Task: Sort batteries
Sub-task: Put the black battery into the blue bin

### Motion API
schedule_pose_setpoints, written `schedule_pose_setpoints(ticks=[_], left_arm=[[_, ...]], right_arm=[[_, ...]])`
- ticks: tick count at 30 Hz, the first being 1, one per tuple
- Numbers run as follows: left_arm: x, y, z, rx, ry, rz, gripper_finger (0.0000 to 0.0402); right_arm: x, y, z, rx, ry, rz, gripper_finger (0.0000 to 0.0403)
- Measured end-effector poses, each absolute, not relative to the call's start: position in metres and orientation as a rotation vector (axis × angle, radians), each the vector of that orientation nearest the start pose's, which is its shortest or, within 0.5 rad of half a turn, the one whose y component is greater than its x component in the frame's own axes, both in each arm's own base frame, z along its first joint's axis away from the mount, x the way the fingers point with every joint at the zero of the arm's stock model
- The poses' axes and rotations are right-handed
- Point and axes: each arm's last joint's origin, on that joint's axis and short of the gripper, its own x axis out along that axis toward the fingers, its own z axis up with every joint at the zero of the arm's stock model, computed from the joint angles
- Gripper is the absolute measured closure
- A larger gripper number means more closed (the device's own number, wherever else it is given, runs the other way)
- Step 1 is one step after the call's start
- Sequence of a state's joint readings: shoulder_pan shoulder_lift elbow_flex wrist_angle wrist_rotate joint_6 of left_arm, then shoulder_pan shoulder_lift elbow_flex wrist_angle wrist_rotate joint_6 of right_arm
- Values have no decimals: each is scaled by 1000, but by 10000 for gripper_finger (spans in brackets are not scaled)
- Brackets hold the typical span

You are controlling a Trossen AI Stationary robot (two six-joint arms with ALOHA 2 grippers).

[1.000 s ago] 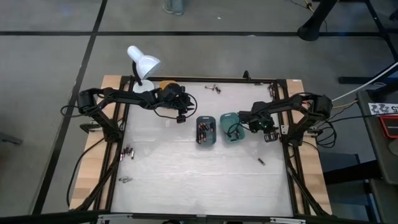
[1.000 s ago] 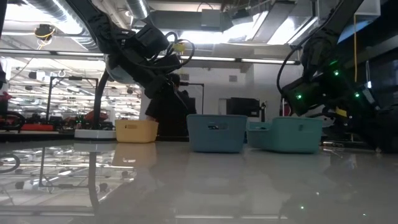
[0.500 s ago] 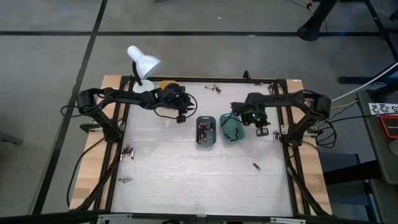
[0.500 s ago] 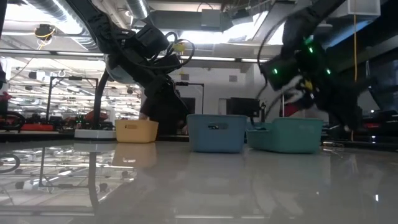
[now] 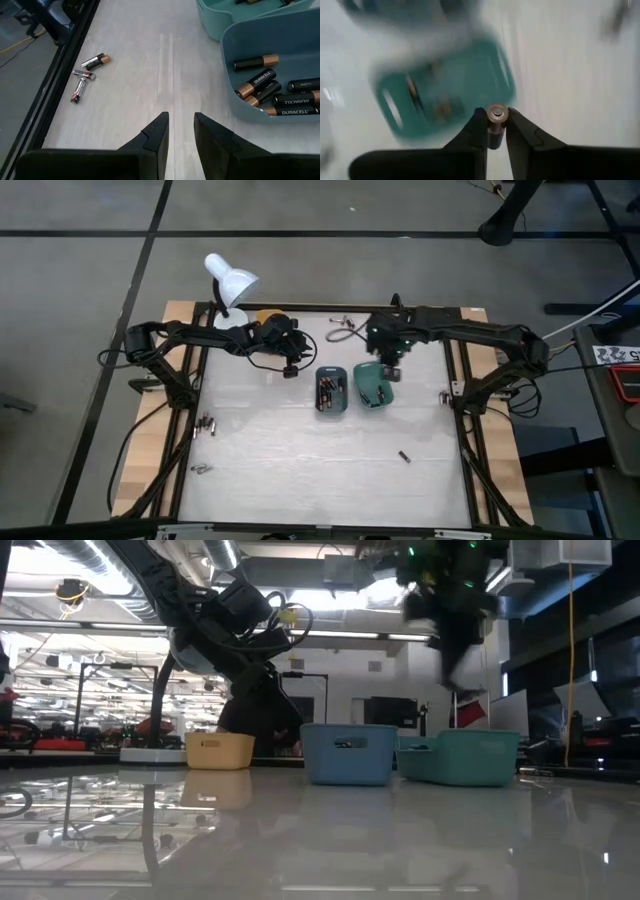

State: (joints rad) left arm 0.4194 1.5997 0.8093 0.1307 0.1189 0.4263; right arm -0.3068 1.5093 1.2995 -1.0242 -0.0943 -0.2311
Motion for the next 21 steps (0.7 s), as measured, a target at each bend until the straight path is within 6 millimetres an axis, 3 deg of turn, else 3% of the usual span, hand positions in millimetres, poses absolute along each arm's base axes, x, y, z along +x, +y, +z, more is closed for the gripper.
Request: schedule_pose_setpoints(ticks=[3,6,9,15,21], left_arm=[[293,127,176,232,686,148,320],[293,127,176,231,686,148,320],[293,127,176,232,687,148,320],[291,126,178,226,692,148,320],[288,124,184,219,694,149,320]], right_arm=[[301,-71,288,8,973,61,362],[323,-53,276,-58,852,118,362],[339,-38,254,-108,836,127,358],[358,-28,216,-113,902,132,304],[360,-28,214,-75,916,61,239]])
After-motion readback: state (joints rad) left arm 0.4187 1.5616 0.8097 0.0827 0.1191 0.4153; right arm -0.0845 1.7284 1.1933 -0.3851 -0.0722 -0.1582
